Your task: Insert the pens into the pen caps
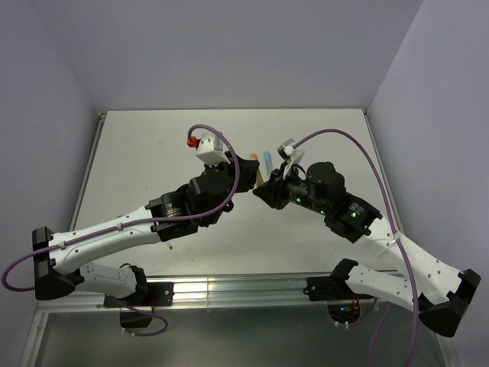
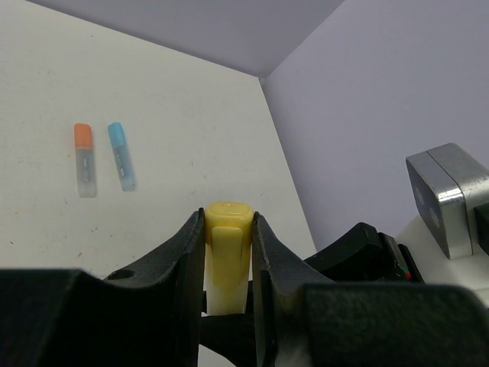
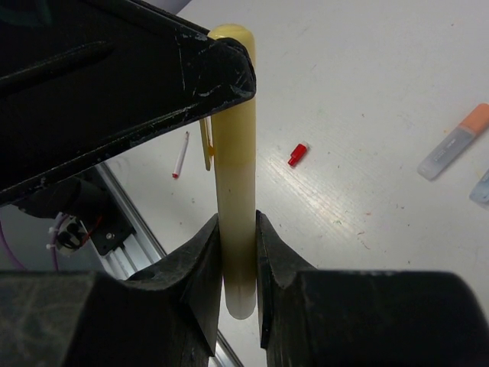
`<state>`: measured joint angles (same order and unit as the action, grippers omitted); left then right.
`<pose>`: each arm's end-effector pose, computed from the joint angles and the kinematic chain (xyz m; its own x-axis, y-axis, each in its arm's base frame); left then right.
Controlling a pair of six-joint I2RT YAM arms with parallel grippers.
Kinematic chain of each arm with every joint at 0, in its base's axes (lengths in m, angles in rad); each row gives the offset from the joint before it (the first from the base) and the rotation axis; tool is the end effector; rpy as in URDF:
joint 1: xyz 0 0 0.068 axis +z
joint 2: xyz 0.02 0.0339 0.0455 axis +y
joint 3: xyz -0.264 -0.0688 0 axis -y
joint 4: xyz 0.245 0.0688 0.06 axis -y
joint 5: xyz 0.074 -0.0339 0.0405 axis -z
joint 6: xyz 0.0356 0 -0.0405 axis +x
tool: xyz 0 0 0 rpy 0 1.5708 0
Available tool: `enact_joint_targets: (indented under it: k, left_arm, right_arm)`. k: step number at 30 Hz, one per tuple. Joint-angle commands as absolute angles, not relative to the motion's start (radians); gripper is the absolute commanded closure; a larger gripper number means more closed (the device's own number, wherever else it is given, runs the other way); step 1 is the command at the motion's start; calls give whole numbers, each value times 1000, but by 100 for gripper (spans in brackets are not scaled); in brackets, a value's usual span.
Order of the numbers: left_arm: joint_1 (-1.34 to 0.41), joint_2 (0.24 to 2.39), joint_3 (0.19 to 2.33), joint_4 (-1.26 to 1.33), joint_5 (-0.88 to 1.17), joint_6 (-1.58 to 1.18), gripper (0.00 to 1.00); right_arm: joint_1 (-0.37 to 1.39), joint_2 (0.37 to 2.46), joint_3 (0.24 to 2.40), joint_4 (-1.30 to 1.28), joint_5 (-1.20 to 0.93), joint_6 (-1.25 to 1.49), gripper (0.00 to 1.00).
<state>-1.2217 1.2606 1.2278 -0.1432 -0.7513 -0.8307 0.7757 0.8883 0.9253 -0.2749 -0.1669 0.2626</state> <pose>0.1202 -0.2592 0.3993 -0.3777 -0.5399 -0.7522 0.2639 0.7159 -0.6464 0.1402 0.1458 0.3617 -0.3716 -0.0060 -0.9284 -0.7345 0.6135 0.2901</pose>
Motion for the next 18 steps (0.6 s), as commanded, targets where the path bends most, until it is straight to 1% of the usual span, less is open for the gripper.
enact_joint_targets:
  k: [1,8,11,13,16,17,18]
  left_arm:
    - [-1335,1313,1158,-414,-514,-845,100]
    - [-1312,1305,1229,-449,-595,-853,100]
    - [-1273,1301,1262,-427,-565,-835,100]
    - [-1226,1301,1279,-411,-531,-822,100]
    - [-1177,1316,1331,-397,-512,-801,100]
    - [-1157,1318,1360,-397,-509,-793,100]
    - [-1148,1324,1376,-388,-506,-787,100]
  right_arm:
    - [752,864,1048,147,-11,250,100]
    - [752,867,1051,94,-8,268,100]
    - [752,868,1052,60,-24,278,100]
    - [752,864,1048,51,-32,281,98]
    - [752,859,1045,31,-44,285,83]
    - [752,862,1046,17,-54,287,74]
    - [752,862,1049,11,-60,288,69]
